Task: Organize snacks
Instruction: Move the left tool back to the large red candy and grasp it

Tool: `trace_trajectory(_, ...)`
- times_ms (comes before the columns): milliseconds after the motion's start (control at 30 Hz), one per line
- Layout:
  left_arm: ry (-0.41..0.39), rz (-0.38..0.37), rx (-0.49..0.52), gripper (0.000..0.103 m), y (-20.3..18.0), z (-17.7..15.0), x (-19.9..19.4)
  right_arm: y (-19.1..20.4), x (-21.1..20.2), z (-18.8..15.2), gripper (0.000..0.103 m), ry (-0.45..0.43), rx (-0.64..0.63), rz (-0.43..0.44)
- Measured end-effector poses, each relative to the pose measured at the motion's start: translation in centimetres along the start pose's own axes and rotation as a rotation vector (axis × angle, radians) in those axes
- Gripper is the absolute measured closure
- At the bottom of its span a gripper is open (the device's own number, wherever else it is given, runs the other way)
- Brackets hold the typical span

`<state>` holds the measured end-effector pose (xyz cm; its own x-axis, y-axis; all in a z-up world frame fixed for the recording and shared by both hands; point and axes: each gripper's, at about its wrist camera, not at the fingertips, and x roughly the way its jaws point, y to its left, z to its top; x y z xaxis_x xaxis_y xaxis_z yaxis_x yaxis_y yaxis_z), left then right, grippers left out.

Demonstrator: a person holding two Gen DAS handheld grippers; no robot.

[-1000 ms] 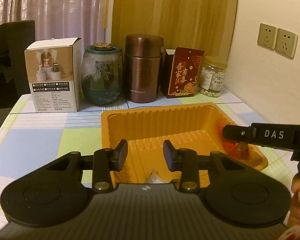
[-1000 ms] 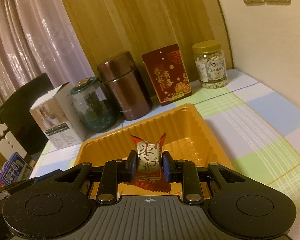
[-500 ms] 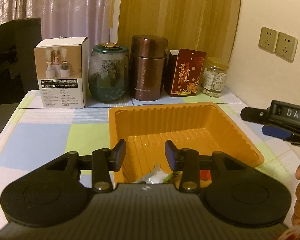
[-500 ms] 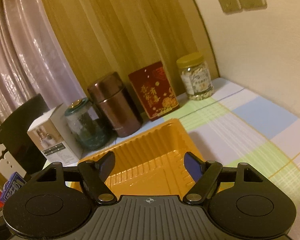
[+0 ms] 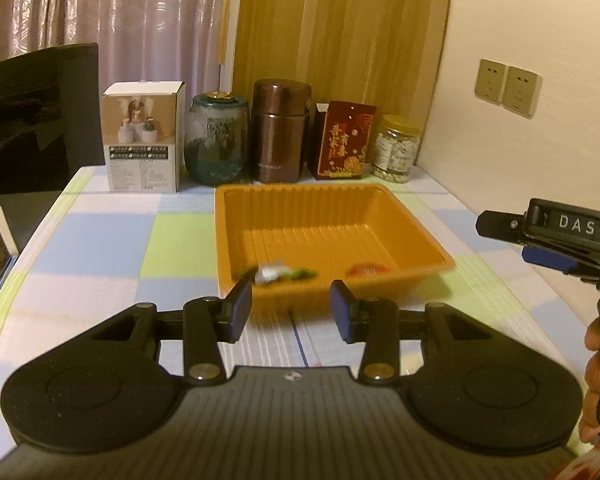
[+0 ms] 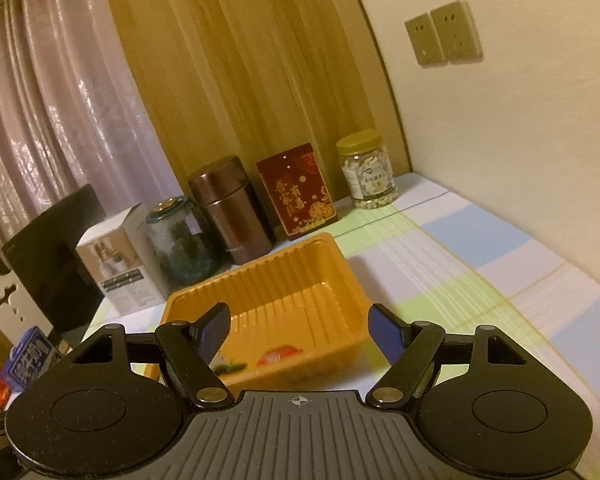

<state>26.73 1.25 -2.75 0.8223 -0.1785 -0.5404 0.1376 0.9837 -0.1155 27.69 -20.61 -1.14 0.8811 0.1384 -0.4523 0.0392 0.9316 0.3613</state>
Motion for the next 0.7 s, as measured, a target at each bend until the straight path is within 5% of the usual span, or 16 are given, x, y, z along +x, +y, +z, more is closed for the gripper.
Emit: trace_trajectory(700,0.056,0.048,-0.008,0.060,-0.9,-9.6,-13.3,-1.0,-14.6,-9.6,0.027,0.119,-0.057,-0.050)
